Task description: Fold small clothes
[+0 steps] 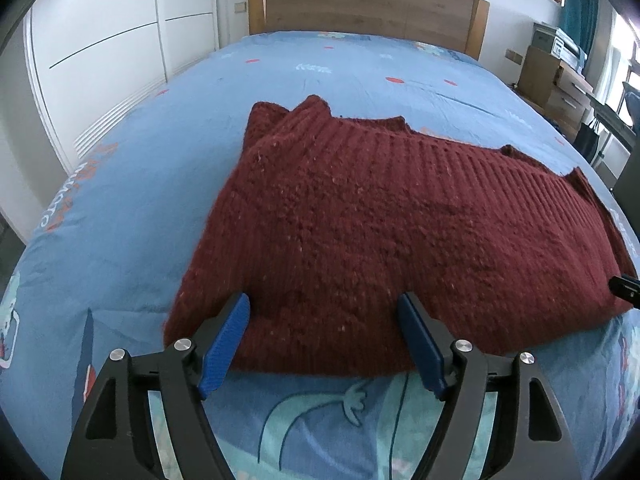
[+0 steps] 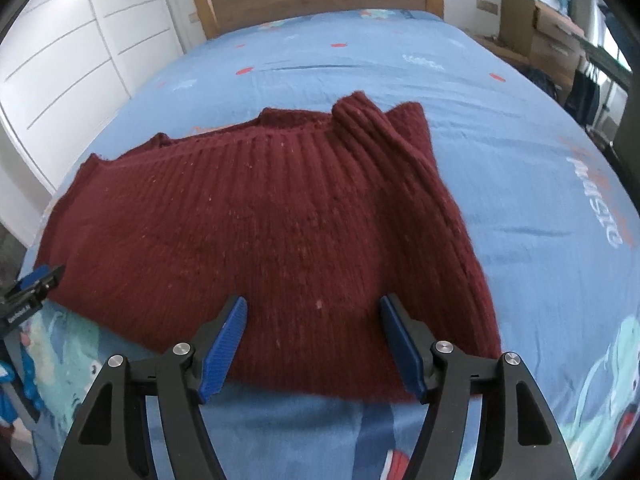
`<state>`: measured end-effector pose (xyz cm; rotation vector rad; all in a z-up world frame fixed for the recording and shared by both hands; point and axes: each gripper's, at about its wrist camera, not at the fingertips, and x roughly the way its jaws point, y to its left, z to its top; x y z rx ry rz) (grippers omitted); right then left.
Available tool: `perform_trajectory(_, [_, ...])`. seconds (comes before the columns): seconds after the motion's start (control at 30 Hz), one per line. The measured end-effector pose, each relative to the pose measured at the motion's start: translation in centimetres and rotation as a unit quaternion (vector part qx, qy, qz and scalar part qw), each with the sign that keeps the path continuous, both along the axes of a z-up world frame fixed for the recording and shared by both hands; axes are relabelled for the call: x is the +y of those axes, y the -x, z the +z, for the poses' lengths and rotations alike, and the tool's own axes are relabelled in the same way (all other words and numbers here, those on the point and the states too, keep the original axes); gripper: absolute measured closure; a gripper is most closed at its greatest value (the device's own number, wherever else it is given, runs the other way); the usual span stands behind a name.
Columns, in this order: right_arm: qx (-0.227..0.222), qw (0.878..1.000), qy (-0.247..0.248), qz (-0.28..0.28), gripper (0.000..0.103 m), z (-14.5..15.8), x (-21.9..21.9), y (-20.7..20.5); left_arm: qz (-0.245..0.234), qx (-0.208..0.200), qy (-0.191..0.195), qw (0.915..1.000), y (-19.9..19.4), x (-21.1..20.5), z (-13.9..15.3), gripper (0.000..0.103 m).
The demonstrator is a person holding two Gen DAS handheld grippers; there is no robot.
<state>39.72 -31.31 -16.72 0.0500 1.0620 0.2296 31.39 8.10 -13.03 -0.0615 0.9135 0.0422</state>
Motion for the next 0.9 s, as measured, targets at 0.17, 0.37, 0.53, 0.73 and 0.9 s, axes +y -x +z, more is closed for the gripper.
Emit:
perform_trajectory(0.17, [0.009,1.0,-0.016,-0.01,0.033,0.7,-1.2,2.6,0.0,0.012,0.003,0.9999,1.4,-0.1,0.4,0.032])
perform_trajectory(0.37, [0.024,0.996,-0.071,-0.041,0.032,0.9,-3.0,5.3,0.015,0.037,0.034,0.9986,4.1,0.9,0.5,0.032])
perform_trajectory(0.53, [0.039,0.983,-0.151,-0.095,0.031,0.0,-4.8,6.8,0.028,0.047,0.041,0.9976,6.8,2.0,0.6,0.032])
perform_trajectory(0.73, [0.049,0.958,-0.234,-0.156,0.03,-1.6,-6.6,7.3,0.045,0.054,0.053,0.9961,8.8,3.2,1.1,0.032])
perform_trajectory(0.9, [0.037,0.933,-0.291,-0.21,0.03,-2.5,-8.5,6.2,0.062,0.055,0.089,0.9926,9.6,4.4,1.7,0.032])
